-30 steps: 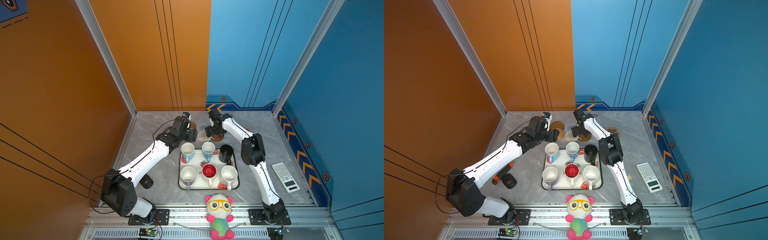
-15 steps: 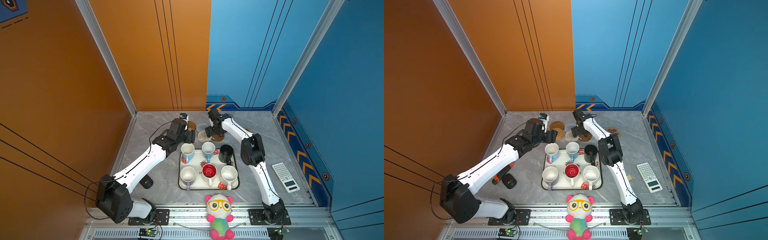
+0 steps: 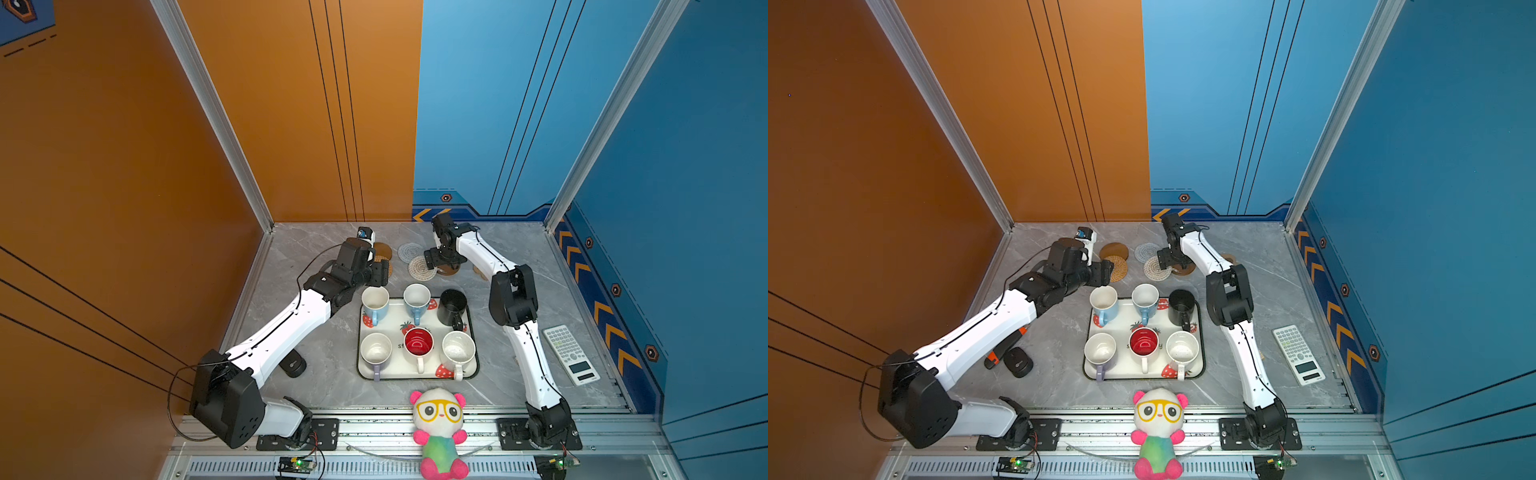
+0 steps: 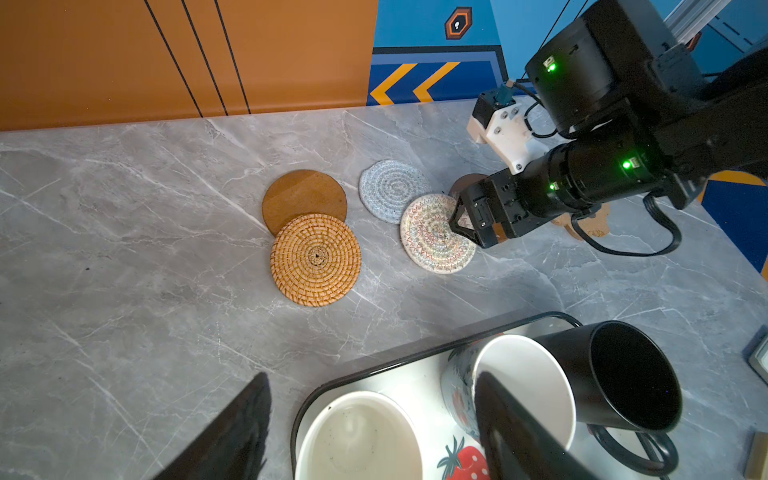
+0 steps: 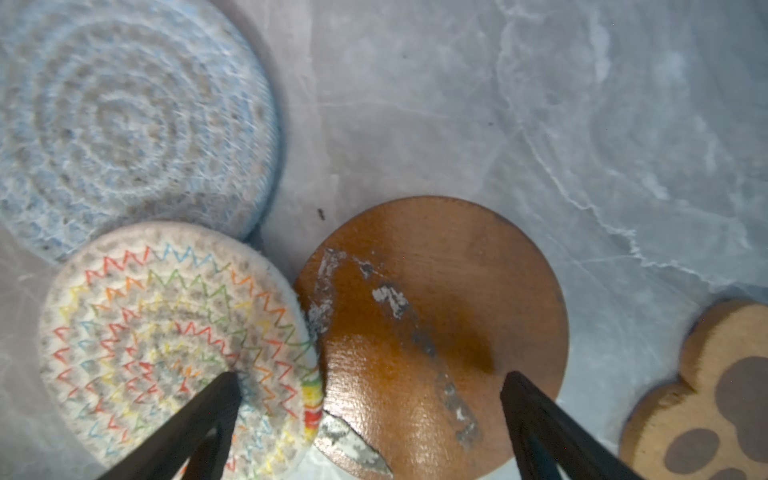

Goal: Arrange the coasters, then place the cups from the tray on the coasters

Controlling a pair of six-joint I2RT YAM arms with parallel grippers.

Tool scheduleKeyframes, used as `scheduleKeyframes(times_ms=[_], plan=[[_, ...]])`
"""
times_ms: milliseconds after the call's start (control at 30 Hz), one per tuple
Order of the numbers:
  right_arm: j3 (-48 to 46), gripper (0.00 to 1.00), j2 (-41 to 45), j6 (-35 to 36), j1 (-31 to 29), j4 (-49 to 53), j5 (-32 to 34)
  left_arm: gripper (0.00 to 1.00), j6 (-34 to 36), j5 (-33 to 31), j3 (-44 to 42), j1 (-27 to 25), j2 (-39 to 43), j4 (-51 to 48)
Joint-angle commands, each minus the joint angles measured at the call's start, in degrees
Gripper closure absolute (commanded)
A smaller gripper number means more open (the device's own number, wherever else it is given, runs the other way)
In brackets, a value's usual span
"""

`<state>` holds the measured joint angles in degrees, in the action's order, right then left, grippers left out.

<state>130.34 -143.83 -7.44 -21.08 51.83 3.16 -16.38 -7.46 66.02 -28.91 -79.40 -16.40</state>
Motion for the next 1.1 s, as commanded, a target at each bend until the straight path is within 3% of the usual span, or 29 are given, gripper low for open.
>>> scheduleKeyframes(times_ms=[0, 233, 367, 467, 567, 800, 867, 1067], plan=[[-0.1, 0.04, -0.2, 0.4, 0.6, 3.7, -0.1, 0.22, -0.8, 0.3, 0.3, 0.4, 0.2, 1.0], [-0.1, 0.04, 3.6, 0.0, 1.7, 2.5, -5.7, 0.27, -1.3, 3.7, 2.4, 0.4, -3.0, 5.1], [0.0, 0.04, 6.3, -0.4, 3.3, 1.8, -8.3, 0.38, -0.9, 9.7, 11.3, 0.0, -11.4, 5.1], [-0.1, 0.1, 7.3, -1.9, 4.9, 0.9, -11.5, 0.47, -0.4, 14.8, 20.3, -0.3, -20.0, 5.1], [-0.2, 0.23, 7.4, -3.8, 6.2, -0.5, -15.4, 0.6, -0.7, 18.6, 29.4, 0.1, -28.8, 2.9], [0.5, 0.95, 4.3, -6.7, 6.6, -3.6, -20.1, 0.94, -2.1, 23.2, 46.4, 1.0, -44.4, -4.2], [1.0, 1.0, 2.9, -7.6, 6.7, -4.2, -21.0, 1.0, -3.2, 23.7, 47.8, 1.4, -46.6, -4.2], [2.7, 1.0, -0.7, -10.0, 7.2, -5.8, -22.6, 1.0, -4.3, 24.1, 53.3, 3.3, -53.5, -3.4]])
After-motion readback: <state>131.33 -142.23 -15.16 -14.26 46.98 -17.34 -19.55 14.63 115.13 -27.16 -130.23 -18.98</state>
